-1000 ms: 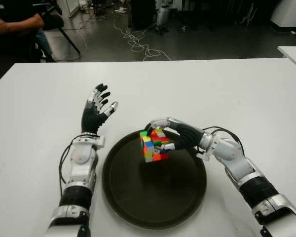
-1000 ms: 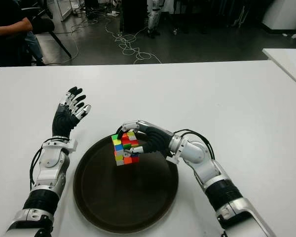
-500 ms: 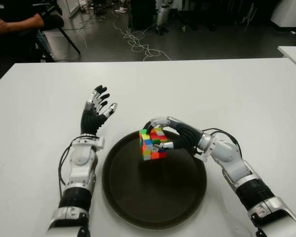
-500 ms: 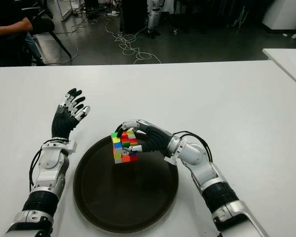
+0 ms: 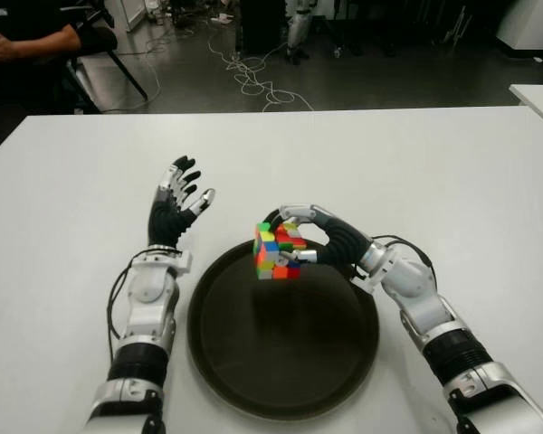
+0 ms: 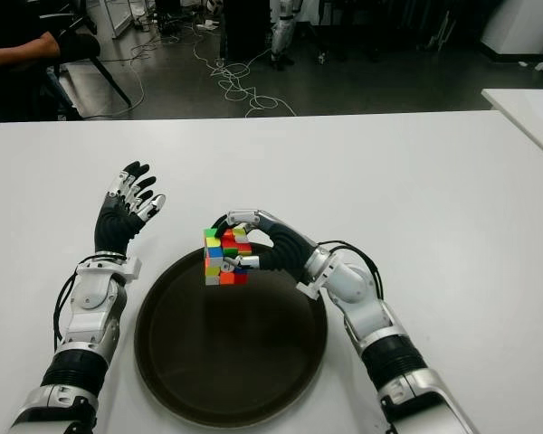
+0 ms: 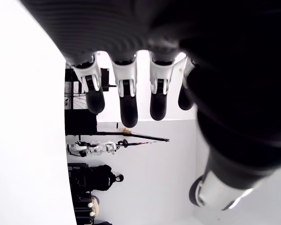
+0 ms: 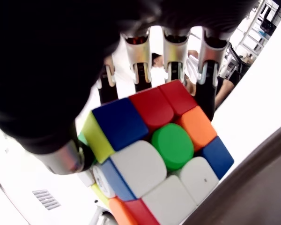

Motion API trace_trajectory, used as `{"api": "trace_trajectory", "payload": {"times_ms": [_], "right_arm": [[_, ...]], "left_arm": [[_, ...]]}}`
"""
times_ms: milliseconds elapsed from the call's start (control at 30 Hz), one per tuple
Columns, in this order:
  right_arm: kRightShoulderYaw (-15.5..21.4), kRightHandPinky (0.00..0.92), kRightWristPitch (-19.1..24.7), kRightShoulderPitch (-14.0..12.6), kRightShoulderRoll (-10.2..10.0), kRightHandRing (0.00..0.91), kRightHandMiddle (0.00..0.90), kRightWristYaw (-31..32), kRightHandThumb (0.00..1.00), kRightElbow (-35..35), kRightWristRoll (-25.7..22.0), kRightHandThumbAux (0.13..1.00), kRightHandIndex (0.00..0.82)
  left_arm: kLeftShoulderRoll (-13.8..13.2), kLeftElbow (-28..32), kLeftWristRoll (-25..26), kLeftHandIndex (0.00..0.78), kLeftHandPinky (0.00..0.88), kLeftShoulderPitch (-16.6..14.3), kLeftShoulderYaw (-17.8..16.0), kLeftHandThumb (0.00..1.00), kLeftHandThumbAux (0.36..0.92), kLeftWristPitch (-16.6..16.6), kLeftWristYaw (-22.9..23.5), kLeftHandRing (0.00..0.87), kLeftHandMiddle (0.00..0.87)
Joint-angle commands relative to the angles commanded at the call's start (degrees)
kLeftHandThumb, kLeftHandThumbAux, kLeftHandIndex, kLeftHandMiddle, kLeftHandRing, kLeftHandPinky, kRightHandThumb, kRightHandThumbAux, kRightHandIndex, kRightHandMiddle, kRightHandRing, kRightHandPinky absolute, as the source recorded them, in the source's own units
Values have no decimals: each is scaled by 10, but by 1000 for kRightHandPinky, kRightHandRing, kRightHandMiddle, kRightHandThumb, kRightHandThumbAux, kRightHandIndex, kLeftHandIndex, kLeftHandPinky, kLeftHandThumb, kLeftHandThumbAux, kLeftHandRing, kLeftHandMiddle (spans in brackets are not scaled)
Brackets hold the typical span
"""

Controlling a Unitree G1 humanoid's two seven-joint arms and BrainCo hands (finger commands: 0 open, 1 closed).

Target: Pick up the Rubik's Cube and put it in the plate

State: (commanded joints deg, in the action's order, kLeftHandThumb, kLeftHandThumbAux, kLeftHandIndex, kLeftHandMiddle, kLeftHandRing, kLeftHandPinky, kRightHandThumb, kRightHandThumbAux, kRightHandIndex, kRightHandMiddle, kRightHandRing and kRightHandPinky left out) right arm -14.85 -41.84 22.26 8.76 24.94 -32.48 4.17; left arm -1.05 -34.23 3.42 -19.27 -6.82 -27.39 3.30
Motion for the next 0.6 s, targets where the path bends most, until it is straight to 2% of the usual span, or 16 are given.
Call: {"api": "trace_trajectory", "payload": {"times_ms": [167,333,600], "right_arm": [[2,1,-15,1,-1,1,1,-9,73,-9,12,524,3],[3,0,-5,3,2,0,0,-16,44,-12,23,453,0],[4,0,-2,11,7,0,0,-46,17,-22,56,397,0]], "left_arm": [[-1,2,-4,60,114,1,1,42,769,3,-3,117,127],[1,3,-5,57,109,1,2,42,770,-1,-6,113,124],[0,12,-13,60,116,5,5,43,767,8,-12,118,129]]}}
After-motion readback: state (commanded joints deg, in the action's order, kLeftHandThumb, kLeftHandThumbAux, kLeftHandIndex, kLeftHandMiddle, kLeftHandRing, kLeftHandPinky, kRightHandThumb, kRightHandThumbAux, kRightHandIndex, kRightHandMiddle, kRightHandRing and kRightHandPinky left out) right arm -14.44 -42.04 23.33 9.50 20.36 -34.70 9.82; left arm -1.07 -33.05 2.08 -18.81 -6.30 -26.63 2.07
